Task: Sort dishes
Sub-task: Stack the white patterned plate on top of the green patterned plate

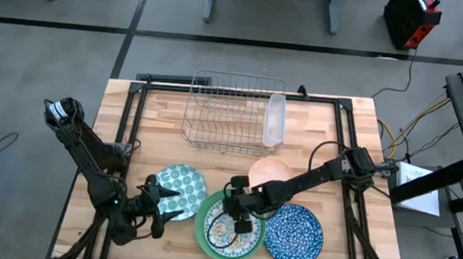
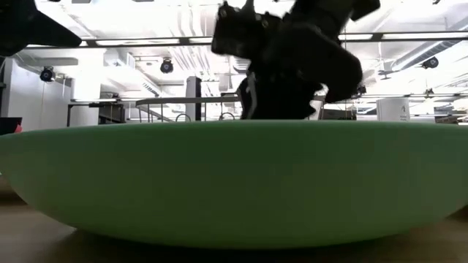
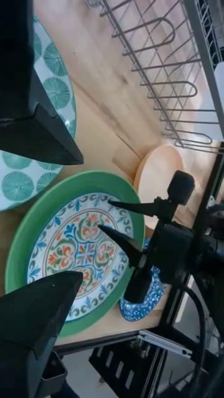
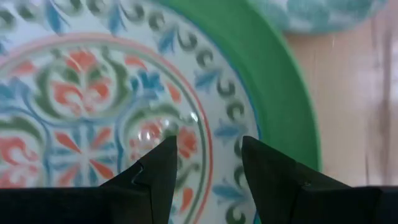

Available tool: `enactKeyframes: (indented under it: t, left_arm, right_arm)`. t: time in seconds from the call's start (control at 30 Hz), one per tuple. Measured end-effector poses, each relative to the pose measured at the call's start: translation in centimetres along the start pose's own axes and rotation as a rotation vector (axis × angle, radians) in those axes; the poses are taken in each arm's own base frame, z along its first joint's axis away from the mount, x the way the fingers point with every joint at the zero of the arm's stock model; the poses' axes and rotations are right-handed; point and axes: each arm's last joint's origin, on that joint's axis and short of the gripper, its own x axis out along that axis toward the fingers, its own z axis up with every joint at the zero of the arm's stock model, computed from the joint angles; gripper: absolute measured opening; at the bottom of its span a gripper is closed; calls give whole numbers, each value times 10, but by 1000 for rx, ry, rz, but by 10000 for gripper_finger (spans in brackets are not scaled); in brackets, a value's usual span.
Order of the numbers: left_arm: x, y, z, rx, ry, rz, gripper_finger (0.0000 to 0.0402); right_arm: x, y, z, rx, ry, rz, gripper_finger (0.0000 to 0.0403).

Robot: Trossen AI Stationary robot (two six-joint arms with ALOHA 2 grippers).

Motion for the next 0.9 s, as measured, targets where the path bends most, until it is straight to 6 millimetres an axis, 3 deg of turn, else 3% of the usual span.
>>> enactKeyframes:
  t: [0.37,0.57,0.73,0.9]
  left_arm:
    - [20,-5,-24,-26,14,58,282]
    - [40,-11,-32,52,14,87,263]
    - [52,-19,-25,171,15,110,225]
    - [69,-28,-18,301,71,111,139]
  right_arm:
    - [2,-1,-7,22,20,-5,171]
    - [-16,-4,-5,71,27,-8,172]
    - [-36,-7,0,115,-4,-11,168]
    - [-44,-5,-4,143,-13,-18,169]
